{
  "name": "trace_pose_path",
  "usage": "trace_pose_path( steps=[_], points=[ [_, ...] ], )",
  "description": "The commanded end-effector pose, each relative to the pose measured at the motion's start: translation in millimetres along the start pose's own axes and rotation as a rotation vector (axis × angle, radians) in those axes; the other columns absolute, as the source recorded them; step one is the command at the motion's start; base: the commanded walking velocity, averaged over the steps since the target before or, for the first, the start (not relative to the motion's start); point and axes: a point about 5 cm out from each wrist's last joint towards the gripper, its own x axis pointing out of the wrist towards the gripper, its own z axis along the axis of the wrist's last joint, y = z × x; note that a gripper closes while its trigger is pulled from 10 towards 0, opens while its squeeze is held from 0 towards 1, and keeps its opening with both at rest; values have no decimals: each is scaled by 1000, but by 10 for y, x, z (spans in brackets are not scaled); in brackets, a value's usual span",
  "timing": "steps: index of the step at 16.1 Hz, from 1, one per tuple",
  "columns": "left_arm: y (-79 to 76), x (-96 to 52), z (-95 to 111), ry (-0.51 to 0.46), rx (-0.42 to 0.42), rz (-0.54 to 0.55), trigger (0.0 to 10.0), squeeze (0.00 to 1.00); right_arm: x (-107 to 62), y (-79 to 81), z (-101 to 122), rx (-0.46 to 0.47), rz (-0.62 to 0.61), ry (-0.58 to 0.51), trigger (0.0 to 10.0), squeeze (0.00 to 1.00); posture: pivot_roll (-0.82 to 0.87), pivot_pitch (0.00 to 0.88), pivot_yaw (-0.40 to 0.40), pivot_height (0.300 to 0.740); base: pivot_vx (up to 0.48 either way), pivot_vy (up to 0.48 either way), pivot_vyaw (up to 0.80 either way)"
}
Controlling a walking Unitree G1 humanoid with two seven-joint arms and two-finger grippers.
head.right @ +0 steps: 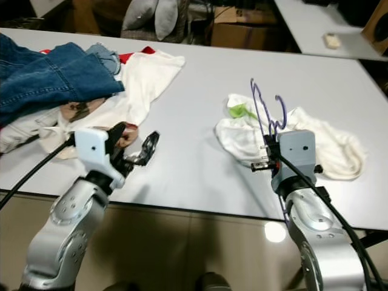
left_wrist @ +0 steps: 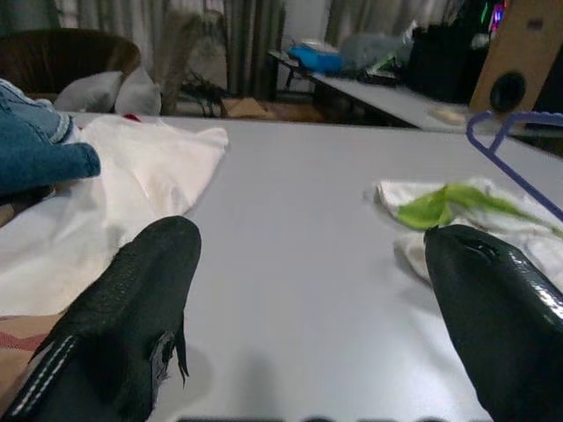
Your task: Hang hanger
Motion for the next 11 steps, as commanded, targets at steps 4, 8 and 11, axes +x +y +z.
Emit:
trace_pose_path(
  steps=[4, 8, 11],
  points=[
    [0, 56, -52, 7, -16, -24, 10000, 0, 7, 70, -11, 24, -8, -1, 10000, 0, -226, 107, 65, 740, 0, 0, -578],
    [81, -50, -95, 23, -7, 25, 10000, 0, -38, 26, -6, 12, 46, 2, 10000, 0, -207, 92, 40, 740, 0, 0, -773],
    [119, -132, -130, 41, -11, 25, 10000, 0, -52, 37, -4, 48, 37, 22, 10000, 0, -225, 124, 16, 740, 0, 0, -771]
  ],
)
